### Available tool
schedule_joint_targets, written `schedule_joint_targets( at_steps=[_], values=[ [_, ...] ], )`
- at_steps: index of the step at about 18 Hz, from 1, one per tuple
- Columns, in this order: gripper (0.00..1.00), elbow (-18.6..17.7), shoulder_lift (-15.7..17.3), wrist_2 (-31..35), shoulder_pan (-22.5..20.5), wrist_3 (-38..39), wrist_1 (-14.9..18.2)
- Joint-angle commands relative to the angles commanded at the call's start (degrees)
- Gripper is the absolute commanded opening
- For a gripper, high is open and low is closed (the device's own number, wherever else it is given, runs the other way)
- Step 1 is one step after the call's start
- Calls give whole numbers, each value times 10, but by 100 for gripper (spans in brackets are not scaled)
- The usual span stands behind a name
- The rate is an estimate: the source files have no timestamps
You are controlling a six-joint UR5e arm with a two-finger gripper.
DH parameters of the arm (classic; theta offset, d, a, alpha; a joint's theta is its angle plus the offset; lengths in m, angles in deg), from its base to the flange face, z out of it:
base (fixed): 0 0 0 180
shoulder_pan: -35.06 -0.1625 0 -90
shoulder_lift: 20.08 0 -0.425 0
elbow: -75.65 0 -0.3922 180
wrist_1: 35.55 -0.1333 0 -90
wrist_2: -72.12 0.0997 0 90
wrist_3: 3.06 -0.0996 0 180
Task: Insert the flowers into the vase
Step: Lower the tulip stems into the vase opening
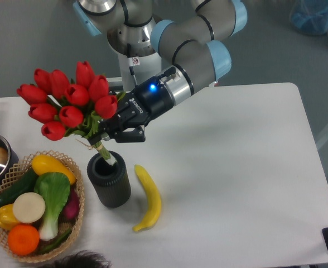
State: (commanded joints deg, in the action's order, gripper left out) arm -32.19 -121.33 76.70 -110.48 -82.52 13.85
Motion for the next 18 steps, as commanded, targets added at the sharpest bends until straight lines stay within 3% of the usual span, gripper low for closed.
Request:
schedule_joint_targets(
  at_steps=[18],
  values=[
    [22,-11,-43,-4,3,-5,0]
  ],
)
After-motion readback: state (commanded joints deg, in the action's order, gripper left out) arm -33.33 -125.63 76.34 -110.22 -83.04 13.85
